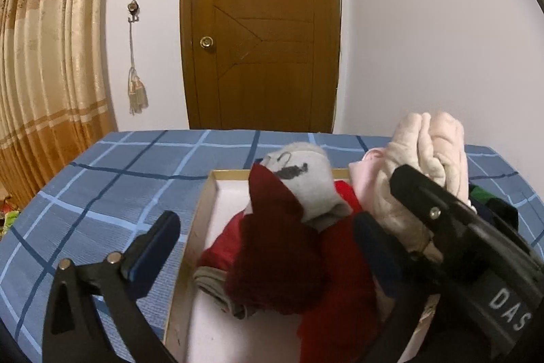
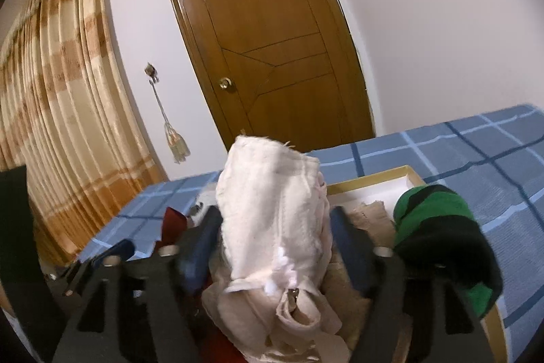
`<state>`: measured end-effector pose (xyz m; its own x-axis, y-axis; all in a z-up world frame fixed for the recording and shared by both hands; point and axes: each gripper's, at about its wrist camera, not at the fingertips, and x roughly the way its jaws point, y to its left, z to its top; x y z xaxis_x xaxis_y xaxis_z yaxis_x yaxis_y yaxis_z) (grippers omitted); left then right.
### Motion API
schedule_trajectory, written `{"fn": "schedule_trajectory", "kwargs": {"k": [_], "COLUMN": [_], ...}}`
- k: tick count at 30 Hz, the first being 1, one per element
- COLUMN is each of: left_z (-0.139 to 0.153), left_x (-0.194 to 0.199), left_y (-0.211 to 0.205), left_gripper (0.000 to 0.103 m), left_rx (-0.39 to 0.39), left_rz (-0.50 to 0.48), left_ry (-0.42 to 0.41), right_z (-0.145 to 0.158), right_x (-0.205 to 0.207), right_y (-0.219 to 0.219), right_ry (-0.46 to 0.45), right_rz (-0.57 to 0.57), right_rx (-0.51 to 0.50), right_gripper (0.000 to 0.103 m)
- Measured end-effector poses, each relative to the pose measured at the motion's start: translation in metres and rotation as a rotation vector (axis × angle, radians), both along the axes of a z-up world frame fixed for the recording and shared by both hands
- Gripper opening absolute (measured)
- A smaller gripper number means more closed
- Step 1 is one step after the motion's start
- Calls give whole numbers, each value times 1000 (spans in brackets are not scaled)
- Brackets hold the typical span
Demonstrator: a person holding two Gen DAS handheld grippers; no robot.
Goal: Take underwear out of drawer
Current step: 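Open the left tool to drop the dark red sock while the right tool lowers the underwear, then lower the white underwear into the tray and open the right tool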
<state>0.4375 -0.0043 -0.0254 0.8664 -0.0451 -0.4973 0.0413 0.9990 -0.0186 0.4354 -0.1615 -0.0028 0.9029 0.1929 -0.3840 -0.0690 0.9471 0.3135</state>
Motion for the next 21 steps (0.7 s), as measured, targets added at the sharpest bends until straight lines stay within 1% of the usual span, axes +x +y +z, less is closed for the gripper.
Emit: {"fn": "schedule_trajectory", "kwargs": {"k": [2,5,9,12,16,21], "left_z": [-1,-1,-1,1,4,6], "left_x": [2,1,0,-5,-14,-25], "left_y": [1,3,5,5,5,15], "left_gripper": [103,103,103,103,103,103], "left_rx": [2,-12,-16,-13,17,-50], "left_rz": [7,3,6,9,35,21], "left_ry": [11,8,2,-30,-85,-124], "right_z": [0,2,8,12,13,15], "right_x": [-1,-3,-12,-18,-23,-34], "right_y": [-1,3,2,-5,-5,0], "right_ry": [-7,-18,-72,-117,-122,-156], "right_rz": [0,5,3,-20,-43,-64], "right_rx": [10,-1,8,22,17,-39], "right_gripper": [78,78,78,78,78,78]}}
